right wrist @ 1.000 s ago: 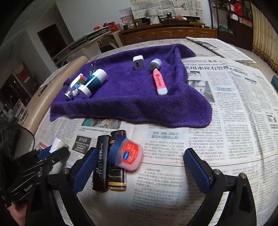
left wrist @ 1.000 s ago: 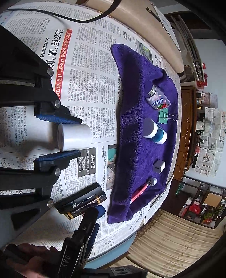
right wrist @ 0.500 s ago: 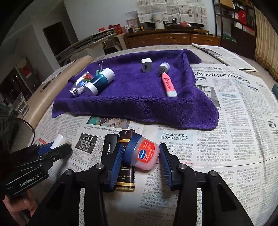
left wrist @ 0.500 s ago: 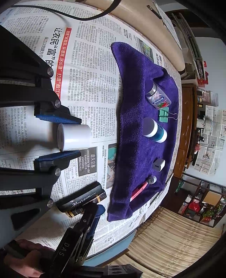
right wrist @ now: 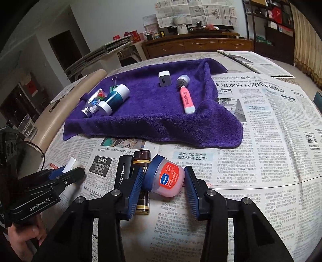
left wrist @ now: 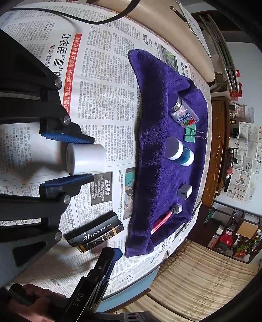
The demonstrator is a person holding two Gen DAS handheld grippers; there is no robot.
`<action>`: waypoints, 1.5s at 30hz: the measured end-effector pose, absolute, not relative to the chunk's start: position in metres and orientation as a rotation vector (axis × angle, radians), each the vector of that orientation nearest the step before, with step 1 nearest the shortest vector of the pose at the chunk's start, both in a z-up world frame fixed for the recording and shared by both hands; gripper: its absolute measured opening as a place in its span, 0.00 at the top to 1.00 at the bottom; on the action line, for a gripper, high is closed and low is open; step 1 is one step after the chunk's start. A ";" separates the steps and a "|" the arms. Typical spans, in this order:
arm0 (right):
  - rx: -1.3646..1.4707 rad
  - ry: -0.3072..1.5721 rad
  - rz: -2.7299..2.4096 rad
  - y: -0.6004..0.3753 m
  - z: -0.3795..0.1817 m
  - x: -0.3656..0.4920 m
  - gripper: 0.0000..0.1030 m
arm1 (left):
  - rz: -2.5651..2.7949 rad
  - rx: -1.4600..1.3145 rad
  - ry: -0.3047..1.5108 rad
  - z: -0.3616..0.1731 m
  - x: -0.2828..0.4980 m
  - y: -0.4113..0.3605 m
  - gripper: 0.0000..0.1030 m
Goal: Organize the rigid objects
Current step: 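Carry the tape roll and Vaseline tin over the towel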
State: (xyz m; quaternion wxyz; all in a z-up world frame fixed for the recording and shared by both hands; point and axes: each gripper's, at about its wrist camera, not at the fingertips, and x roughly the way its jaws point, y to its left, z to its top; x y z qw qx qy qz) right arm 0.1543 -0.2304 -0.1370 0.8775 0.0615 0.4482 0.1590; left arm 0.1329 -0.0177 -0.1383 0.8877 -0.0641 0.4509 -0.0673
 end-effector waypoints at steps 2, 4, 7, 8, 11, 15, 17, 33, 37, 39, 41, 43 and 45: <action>0.124 0.938 0.328 -0.232 -0.136 0.154 0.59 | -0.139 -0.134 0.934 -0.136 0.134 -0.016 0.72; 0.126 0.935 0.327 -0.234 -0.134 0.154 0.59 | -0.139 -0.128 0.928 -0.131 0.134 -0.014 0.72; 0.124 0.928 0.327 -0.237 -0.130 0.155 0.59 | -0.140 -0.135 0.915 -0.124 0.136 -0.011 0.72; 0.123 0.925 0.328 -0.237 -0.128 0.155 0.59 | -0.142 -0.135 0.912 -0.121 0.136 -0.010 0.72; 0.118 0.915 0.327 -0.238 -0.122 0.158 0.59 | -0.146 -0.132 0.899 -0.113 0.140 -0.009 0.72; 0.113 0.914 0.327 -0.238 -0.115 0.164 0.59 | -0.150 -0.124 0.884 -0.101 0.148 -0.008 0.72; 0.112 0.912 0.333 -0.236 -0.110 0.172 0.59 | -0.151 -0.122 0.879 -0.096 0.156 -0.006 0.72; -0.003 0.943 0.371 -0.201 -0.099 0.249 0.59 | -0.136 -0.113 0.895 -0.089 0.226 0.020 0.72; -0.038 0.963 0.373 -0.194 -0.105 0.263 0.59 | -0.137 -0.105 0.909 -0.093 0.237 0.021 0.72; -0.056 0.975 0.372 -0.192 -0.108 0.270 0.59 | -0.138 -0.103 0.921 -0.095 0.242 0.022 0.72; -0.059 0.983 0.373 -0.191 -0.110 0.275 0.59 | -0.139 -0.099 0.936 -0.098 0.247 0.024 0.72; -0.057 0.992 0.376 -0.191 -0.113 0.281 0.59 | -0.145 -0.090 0.955 -0.102 0.251 0.023 0.72; -0.066 1.004 0.377 -0.189 -0.115 0.285 0.59 | -0.149 -0.074 0.972 -0.105 0.255 0.022 0.72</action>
